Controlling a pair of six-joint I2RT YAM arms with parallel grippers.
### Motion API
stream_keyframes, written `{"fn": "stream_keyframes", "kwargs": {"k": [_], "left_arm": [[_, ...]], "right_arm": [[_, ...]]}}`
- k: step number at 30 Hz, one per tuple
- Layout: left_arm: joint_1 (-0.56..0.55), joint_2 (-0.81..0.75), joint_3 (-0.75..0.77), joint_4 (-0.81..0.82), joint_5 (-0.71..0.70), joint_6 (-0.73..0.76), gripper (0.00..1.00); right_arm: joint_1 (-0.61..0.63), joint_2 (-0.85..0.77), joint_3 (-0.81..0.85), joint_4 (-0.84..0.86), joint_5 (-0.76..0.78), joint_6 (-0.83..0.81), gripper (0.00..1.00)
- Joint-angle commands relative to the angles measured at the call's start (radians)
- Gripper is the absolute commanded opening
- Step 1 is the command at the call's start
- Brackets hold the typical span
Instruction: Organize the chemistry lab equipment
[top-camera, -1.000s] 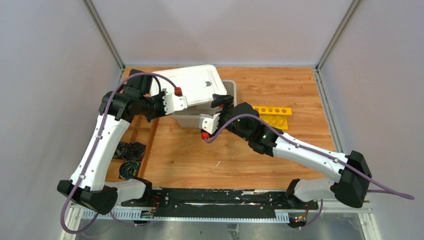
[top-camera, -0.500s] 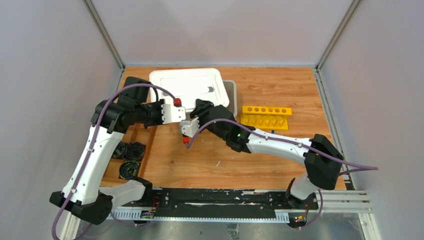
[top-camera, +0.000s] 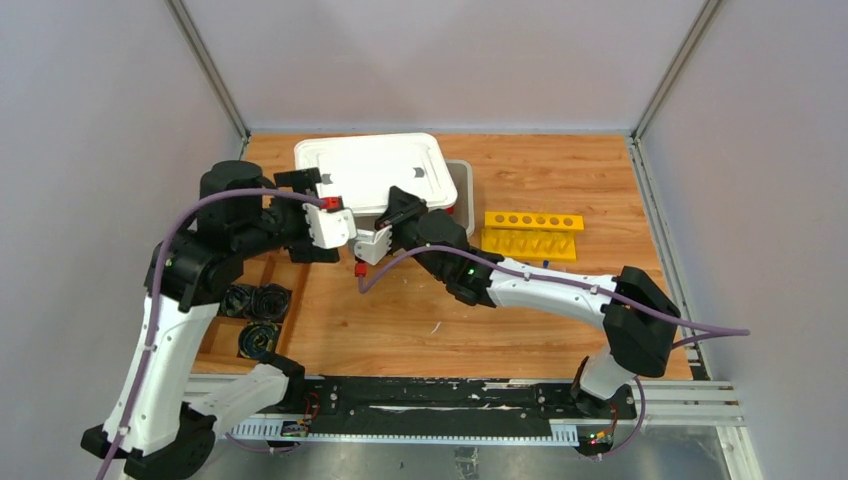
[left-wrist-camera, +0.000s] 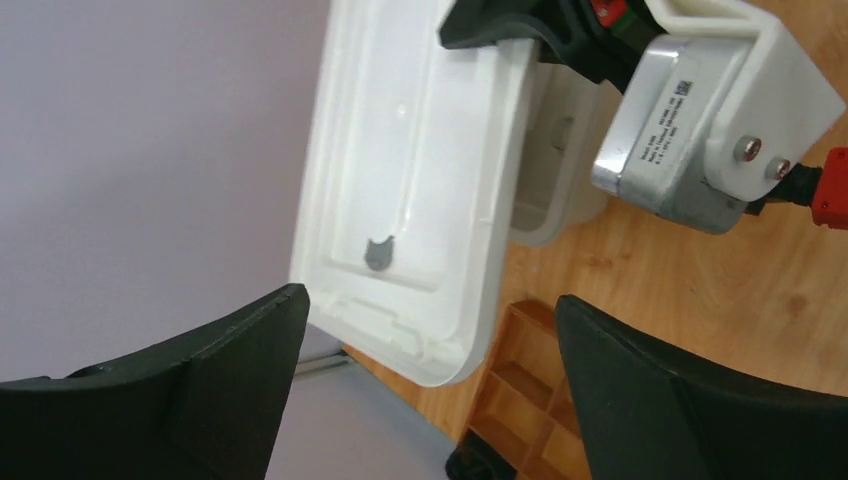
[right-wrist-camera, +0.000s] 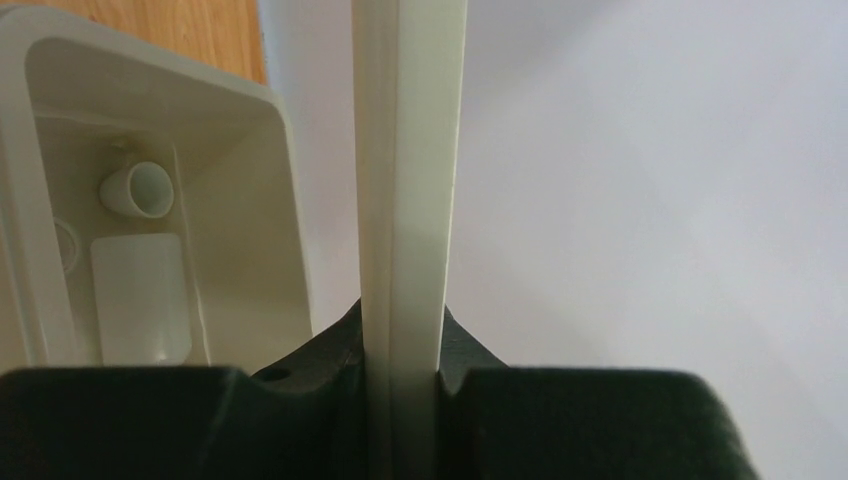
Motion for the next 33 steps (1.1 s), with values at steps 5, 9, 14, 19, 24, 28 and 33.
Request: {"fn": "stream_keyframes", "kwargs": {"k": [5,9,14,19,24,28,33], "left_arm": [[-0.004,-0.207,-0.143,0.685,-0.041,-0.235,1.0],[-0.004,-0.249,-0.199,0.928,-0.123,-0.331,1.0],[-0.003,-0.221,-0.164,1.073,-0.34,-0.497,1.0],[-0.003,-0.178,-0.097,0.994,-0.4,-0.599,1.0],[-0.003,-0.089,-0.001,0.697,-0.34,-0.623,1.0],[-0.003,-0.056,0.013,0.609,-0.332,-0.62,1.0],[-0.003,-0.053,0.006,0.56,-0.298,-0.609,1.0]], "right_arm": [[0.004,-0.079,0.019,0.077,0.113,0.03,0.0],[-0.029,-0.141,0.036,0.001,0.147,0.155,0.0],[-0.11,-0.255,0.15,-0.268,0.066,0.547,0.0],[-0.185,-0.299,0.321,-0.558,-0.053,0.957,0.0],[-0.269,-0.249,0.535,-0.83,-0.222,1.273,0.0],[-0.386,-0.221,0.612,-0.891,-0.478,1.536,0.0],[-0.506,-0.163,0.601,-0.862,-0.714,1.797,0.0]]}}
